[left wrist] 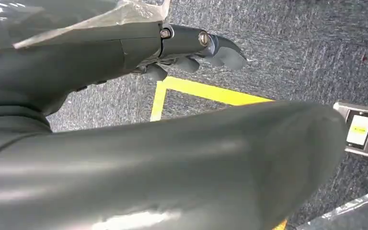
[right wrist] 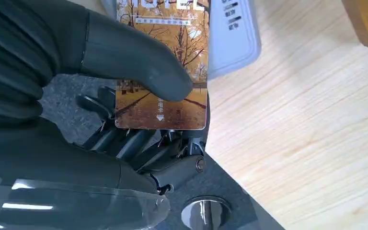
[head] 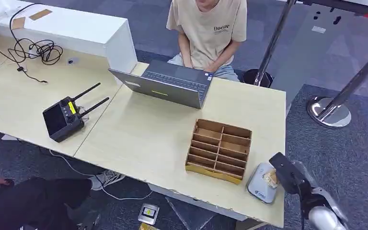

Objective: Pass the card to the sensor for recognition and then transmit it.

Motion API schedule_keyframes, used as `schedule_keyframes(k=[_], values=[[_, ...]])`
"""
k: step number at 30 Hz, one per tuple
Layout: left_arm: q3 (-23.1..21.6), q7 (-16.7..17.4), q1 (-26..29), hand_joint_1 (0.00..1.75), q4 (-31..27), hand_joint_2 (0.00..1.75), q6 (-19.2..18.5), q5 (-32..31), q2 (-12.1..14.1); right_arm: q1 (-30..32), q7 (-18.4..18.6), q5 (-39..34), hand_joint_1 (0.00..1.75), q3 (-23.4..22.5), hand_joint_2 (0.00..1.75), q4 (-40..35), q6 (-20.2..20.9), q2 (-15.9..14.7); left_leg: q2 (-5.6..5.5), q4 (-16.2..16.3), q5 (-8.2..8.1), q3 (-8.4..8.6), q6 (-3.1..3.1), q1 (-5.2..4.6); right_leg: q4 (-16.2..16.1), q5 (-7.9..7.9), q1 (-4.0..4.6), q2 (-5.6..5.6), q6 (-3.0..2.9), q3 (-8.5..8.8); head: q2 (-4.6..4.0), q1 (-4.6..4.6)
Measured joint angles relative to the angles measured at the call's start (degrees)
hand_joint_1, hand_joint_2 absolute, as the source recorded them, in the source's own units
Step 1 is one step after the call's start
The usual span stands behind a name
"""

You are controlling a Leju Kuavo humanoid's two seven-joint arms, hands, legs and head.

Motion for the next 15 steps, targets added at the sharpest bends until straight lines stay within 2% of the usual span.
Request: schedule_keyframes(k=[4, 9, 15], values=[[0.00, -0.07, 0.00, 0.00, 0.00, 0.00, 0.00, -0.04, 0.02, -0.10, -3.37, -0.72, 1.75, -0.48, 1.75, -1.25, -1.38, -0.02, 0.00, 0.00, 0.00, 0.00, 0.00, 0.00, 0.00, 0.01, 0.00, 0.00, 0.01, 0.00, 0.00, 0.00], [0.00, -0.77, 0.01, 0.00, 0.00, 0.00, 0.00, -0.04, 0.07, -0.09, -5.81, -1.16, 1.75, -2.52, 1.75, -5.34, -3.06, -0.11, 0.00, 0.00, 0.00, 0.00, 0.00, 0.00, 0.00, 0.02, 0.00, 0.00, 0.01, -0.01, 0.00, 0.00], [-0.02, -0.83, 0.01, 0.00, 0.00, 0.00, -0.09, -0.20, 0.09, 0.06, -8.68, 1.47, 1.75, -5.88, 1.75, -12.03, -7.24, 0.04, -0.01, 0.00, 0.00, -0.01, 0.00, 0.00, 0.00, 0.01, 0.00, 0.00, 0.01, -0.01, 0.00, 0.00]])
